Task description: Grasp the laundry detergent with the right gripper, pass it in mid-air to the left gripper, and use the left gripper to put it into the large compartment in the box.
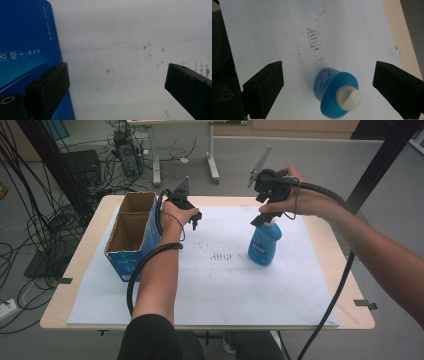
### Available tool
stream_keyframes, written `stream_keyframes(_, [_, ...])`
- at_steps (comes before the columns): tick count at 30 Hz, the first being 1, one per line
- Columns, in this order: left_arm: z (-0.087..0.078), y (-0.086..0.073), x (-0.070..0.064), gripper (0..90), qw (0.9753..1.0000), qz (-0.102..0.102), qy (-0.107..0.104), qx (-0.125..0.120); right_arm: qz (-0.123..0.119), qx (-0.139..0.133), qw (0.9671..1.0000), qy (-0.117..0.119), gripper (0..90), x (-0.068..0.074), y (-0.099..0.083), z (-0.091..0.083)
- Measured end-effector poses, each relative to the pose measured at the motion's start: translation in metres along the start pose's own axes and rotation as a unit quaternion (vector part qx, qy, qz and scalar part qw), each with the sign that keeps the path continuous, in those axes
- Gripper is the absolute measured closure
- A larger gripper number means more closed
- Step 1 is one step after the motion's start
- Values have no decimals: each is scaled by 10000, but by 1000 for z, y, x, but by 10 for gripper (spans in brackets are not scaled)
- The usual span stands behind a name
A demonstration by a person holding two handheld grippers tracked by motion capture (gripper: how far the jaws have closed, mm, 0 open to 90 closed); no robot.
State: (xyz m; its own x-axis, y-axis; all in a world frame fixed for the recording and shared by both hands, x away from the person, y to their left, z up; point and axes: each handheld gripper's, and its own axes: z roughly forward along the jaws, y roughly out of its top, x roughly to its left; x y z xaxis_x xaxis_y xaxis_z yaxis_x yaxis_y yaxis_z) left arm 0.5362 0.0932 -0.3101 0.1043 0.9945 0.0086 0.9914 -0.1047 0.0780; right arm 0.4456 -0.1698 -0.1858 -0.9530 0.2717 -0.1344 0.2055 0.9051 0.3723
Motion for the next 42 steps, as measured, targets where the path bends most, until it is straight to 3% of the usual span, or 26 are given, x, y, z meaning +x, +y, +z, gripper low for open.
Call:
stream_keyframes(9, [-2, -5, 1, 62, 10000, 29, -4, -62, 329, -69, 9993, -151, 88, 5, -34, -13])
stream_keyframes(12, [-2, -7, 2, 61, 10000, 41, 2, -65, 623, -143, 9977, -220, 80, 8, -58, -16])
stream_keyframes(13, [-2, -7, 2, 61, 10000, 41, 2, -65, 623, -143, 9977, -220, 80, 8, -58, -16])
stream_keyframes(16, [-2, -9, 2, 61, 9999, 58, -10, -81, 942, -239, 9948, -287, 71, 12, -85, -11])
stream_keyframes(17, [-2, -9, 2, 61, 9999, 58, -10, -81, 942, -239, 9948, -287, 71, 12, -85, -11])
stream_keyframes(18, [-2, -10, 3, 61, 9999, 75, -4, -91, 1116, -314, 9928, -290, 69, 15, -98, -8])
stream_keyframes(21, [-1, -10, 3, 60, 9999, 81, -7, -110, 1242, -377, 9910, -317, 66, 18, -111, -3])
stream_keyframes(24, [0, -11, 4, 61, 9999, 102, -8, -111, 1544, -573, 9857, -364, 59, 26, -134, 11])
stream_keyframes(25, [0, -11, 4, 61, 9999, 102, -8, -111, 1544, -573, 9857, -364, 59, 26, -134, 11])
stream_keyframes(26, [1, -12, 5, 61, 9998, 107, -18, -135, 1699, -708, 9820, -426, 57, 29, -144, 20])
stream_keyframes(27, [1, -12, 5, 61, 9998, 107, -18, -135, 1699, -708, 9820, -426, 57, 29, -144, 20])
stream_keyframes(28, [2, -13, 5, 61, 9998, 117, -14, -138, 1855, -884, 9775, -475, 53, 32, -153, 30])
stream_keyframes(29, [2, -13, 5, 61, 9998, 117, -14, -138, 1855, -884, 9775, -475, 53, 32, -153, 30])
stream_keyframes(30, [3, -13, 6, 61, 9998, 109, -30, -150, 1997, -1082, 9721, -577, 52, 34, -162, 41])
stream_keyframes(31, [3, -13, 6, 61, 9998, 109, -30, -150, 1997, -1082, 9721, -577, 52, 34, -162, 41])
stream_keyframes(32, [5, -14, 7, 61, 9998, 124, -24, -140, 2123, -1291, 9664, -655, 50, 35, -168, 50])
stream_keyframes(33, [5, -14, 7, 61, 9998, 124, -24, -140, 2123, -1291, 9664, -655, 50, 35, -168, 50])
stream_keyframes(34, [6, -14, 8, 61, 9998, 126, -18, -140, 2271, -1519, 9589, -772, 43, 36, -176, 64])
stream_keyframes(35, [6, -14, 8, 61, 9998, 126, -18, -140, 2271, -1519, 9589, -772, 43, 36, -176, 64])
stream_keyframes(36, [6, -14, 9, 60, 9998, 127, -18, -142, 2386, -1691, 9529, -799, 38, 35, -181, 77])
stream_keyframes(37, [7, -14, 9, 60, 9998, 130, -11, -134, 2386, -1691, 9529, -799, 38, 35, -181, 77])
stream_keyframes(38, [7, -14, 9, 60, 9998, 138, -12, -130, 2448, -1807, 9489, -836, 32, 34, -184, 89])
stream_keyframes(39, [8, -14, 9, 60, 9998, 148, -10, -131, 2448, -1807, 9489, -836, 32, 34, -184, 89])
stream_keyframes(42, [11, -14, 8, 60, 9997, 172, -23, -143, 2542, -2094, 9401, -877, 26, 32, -185, 109])
